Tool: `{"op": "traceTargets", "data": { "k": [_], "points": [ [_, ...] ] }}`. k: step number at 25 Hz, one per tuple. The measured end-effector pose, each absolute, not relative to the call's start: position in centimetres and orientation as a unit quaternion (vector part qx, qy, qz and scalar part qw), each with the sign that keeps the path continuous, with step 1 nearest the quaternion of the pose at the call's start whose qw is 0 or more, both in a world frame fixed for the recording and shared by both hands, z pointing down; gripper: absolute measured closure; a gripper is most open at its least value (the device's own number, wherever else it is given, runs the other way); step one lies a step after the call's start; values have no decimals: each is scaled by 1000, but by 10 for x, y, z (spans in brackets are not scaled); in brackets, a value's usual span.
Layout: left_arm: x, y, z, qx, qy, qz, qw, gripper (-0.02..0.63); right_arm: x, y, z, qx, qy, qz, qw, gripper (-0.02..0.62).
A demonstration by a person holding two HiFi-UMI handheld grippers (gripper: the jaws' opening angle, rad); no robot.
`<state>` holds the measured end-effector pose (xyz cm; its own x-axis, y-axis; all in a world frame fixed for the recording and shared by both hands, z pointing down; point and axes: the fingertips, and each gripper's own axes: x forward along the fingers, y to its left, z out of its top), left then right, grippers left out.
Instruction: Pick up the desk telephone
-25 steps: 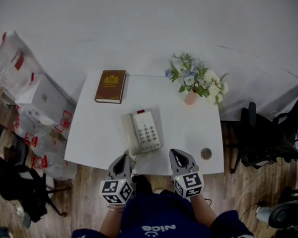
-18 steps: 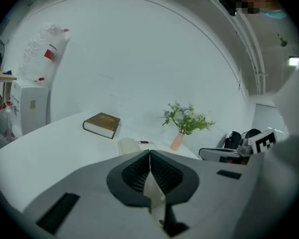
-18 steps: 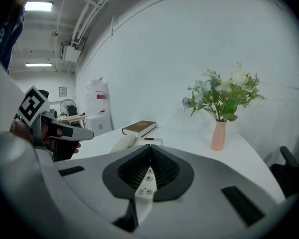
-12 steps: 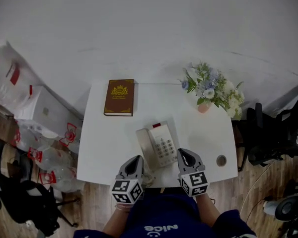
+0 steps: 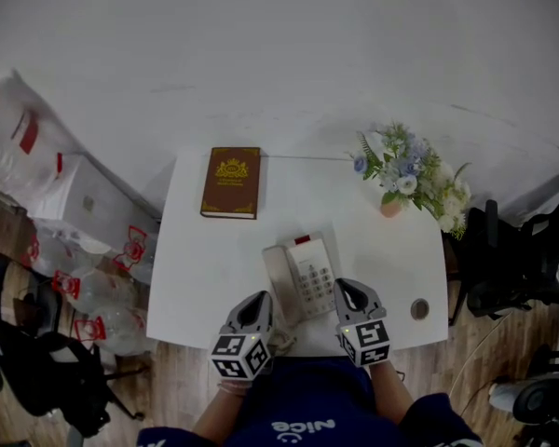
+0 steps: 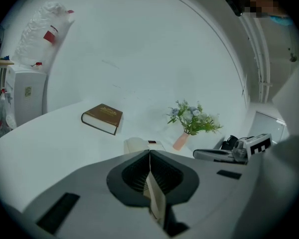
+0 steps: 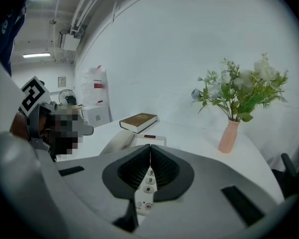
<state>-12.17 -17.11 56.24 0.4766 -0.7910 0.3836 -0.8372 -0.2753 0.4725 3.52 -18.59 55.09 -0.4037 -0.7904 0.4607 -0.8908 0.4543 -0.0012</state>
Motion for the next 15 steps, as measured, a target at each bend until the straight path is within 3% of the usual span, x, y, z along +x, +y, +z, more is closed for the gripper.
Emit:
{"op": "traceTargets", "data": {
  "k": [5, 6, 8, 10, 15],
  "points": [
    [-116, -179, 559, 793, -500, 15, 347, 585, 41, -196, 556, 481, -834, 170, 210, 571],
    [-114, -179, 561, 791, -496, 13, 359, 550, 44, -196, 558, 478, -834, 180, 209, 569],
    [-109, -181, 568, 787, -483, 12, 385, 385, 48, -200, 561, 468, -836, 200, 206, 555],
    [-107, -182, 574, 779, -472, 7, 414, 361, 50, -203, 565, 450, -840, 229, 198, 445],
    [-105, -182, 591, 744, -449, -20, 494, 285, 59, -211, 579, 410, -841, 305, 178, 387]
  ]
}}
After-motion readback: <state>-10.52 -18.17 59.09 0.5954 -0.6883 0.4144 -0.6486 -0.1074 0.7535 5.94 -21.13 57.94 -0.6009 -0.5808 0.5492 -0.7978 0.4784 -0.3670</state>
